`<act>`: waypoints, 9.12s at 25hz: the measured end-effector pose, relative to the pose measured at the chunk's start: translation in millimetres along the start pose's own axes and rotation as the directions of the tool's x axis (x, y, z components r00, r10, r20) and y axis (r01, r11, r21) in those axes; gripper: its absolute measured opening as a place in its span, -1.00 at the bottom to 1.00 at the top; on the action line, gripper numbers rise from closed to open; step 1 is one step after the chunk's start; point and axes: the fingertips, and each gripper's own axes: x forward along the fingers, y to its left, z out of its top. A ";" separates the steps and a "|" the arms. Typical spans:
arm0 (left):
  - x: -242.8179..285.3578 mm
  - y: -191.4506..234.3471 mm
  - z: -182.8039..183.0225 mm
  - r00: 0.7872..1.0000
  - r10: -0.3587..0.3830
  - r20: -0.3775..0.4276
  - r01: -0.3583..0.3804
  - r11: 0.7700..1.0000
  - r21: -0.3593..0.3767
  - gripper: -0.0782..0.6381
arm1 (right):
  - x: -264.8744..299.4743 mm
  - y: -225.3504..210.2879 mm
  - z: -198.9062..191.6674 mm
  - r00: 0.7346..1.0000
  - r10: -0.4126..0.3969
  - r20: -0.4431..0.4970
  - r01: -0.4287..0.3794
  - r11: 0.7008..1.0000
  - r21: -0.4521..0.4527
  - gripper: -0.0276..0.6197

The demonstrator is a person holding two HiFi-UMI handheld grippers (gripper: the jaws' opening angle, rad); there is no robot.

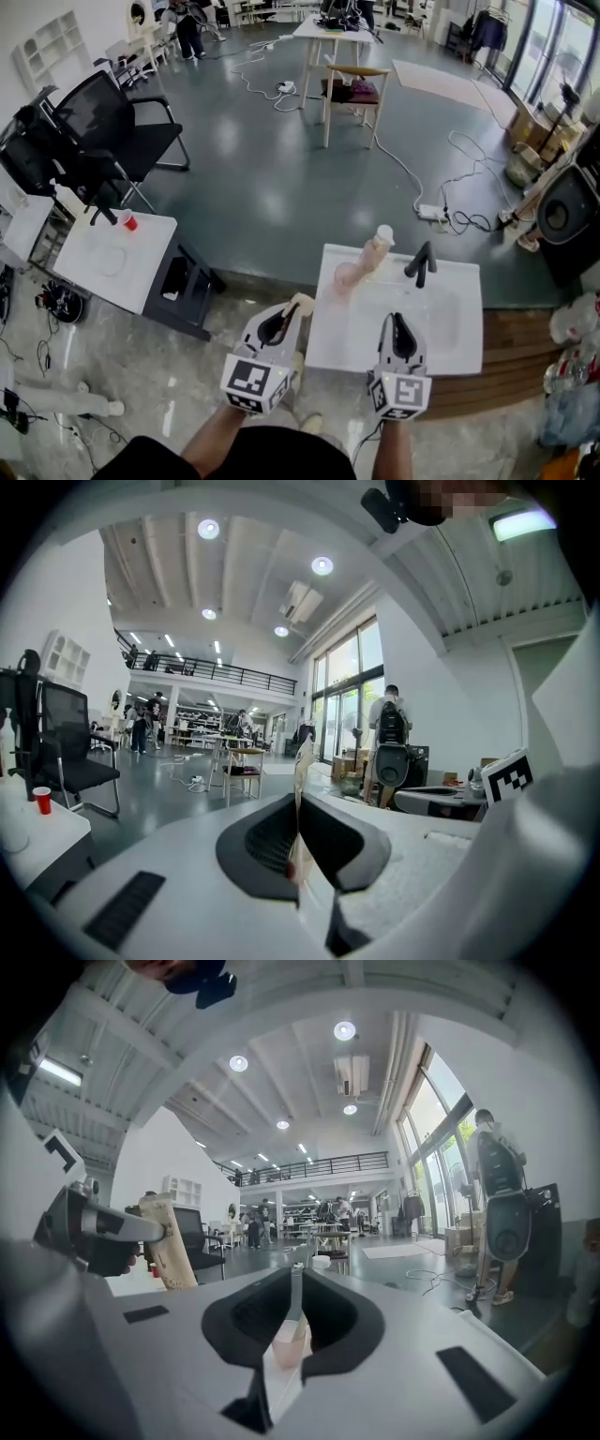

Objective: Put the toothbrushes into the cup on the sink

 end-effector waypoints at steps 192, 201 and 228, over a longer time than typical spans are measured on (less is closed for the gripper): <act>-88.2 -79.5 -4.9 1.000 0.000 0.013 -0.002 0.993 0.117 -0.76 | -135.1 13.9 30.9 0.997 -0.004 0.078 0.007 0.999 -0.040 -0.92; -88.9 -85.0 -1.0 1.000 -0.007 0.015 0.005 0.993 0.118 -0.76 | -138.7 10.1 34.0 0.997 -0.012 0.073 0.015 0.999 -0.043 -0.92; -85.2 -77.0 -3.5 1.000 -0.004 0.015 0.003 0.993 0.114 -0.77 | -132.4 14.3 27.7 0.998 -0.009 0.057 0.011 0.999 -0.032 -0.92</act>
